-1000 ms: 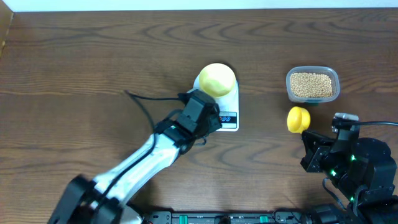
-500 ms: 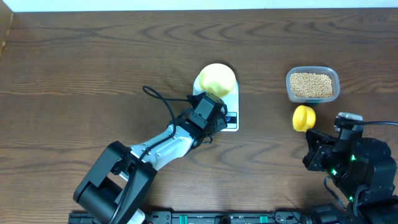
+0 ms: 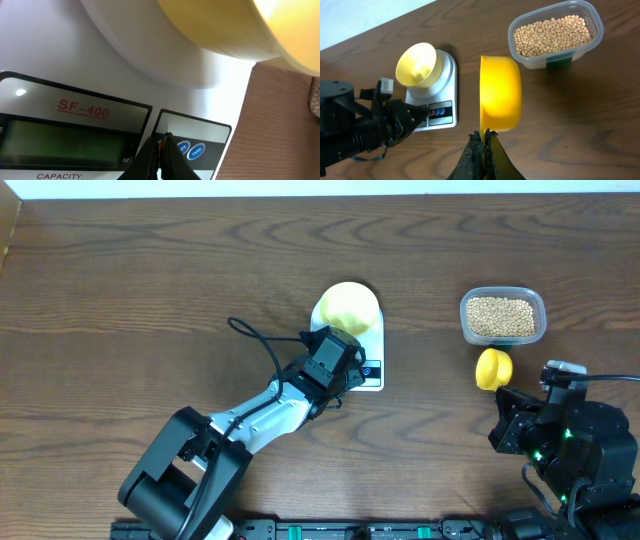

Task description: Scoop item into bowl and weigh 50g on scale

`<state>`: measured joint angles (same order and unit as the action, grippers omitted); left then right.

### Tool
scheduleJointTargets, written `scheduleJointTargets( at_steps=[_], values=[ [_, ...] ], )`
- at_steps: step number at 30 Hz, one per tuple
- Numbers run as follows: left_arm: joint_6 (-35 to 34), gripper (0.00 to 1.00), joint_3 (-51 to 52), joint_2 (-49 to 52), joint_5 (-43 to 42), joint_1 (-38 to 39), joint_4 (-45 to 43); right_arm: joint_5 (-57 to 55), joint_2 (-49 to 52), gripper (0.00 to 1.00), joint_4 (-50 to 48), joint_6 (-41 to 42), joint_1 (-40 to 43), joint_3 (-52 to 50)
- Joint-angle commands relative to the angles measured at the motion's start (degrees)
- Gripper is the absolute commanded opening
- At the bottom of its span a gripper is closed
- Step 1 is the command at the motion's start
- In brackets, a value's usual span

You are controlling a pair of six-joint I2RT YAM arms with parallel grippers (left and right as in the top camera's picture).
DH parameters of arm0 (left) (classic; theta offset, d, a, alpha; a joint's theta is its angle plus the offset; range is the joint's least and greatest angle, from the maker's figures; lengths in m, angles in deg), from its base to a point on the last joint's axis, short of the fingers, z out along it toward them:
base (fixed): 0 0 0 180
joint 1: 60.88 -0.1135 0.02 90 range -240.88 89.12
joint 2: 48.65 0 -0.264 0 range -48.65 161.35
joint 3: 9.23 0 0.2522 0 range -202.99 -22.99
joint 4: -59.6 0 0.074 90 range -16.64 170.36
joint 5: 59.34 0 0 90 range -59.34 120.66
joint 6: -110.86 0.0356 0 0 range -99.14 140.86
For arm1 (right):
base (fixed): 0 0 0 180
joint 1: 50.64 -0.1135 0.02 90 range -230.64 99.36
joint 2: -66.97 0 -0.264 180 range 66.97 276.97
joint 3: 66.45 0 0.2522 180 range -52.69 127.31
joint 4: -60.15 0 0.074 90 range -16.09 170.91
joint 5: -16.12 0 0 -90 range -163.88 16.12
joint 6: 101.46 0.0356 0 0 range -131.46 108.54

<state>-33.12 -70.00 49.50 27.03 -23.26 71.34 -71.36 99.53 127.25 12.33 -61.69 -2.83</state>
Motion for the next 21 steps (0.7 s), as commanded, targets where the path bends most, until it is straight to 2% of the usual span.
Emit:
scheduleJointTargets(
  at_steps=[1, 21],
  values=[
    [0.52, 0.07, -1.33, 0.39, 1.38, 0.13, -0.57, -0.9, -0.02, 0.01, 0.0, -0.76, 0.28, 0.76],
    [0.52, 0.07, -1.22, 0.79, 1.4, 0.87, -0.7, -0.9, -0.02, 0.01, -0.02, -0.74, 0.28, 0.76]
  ],
)
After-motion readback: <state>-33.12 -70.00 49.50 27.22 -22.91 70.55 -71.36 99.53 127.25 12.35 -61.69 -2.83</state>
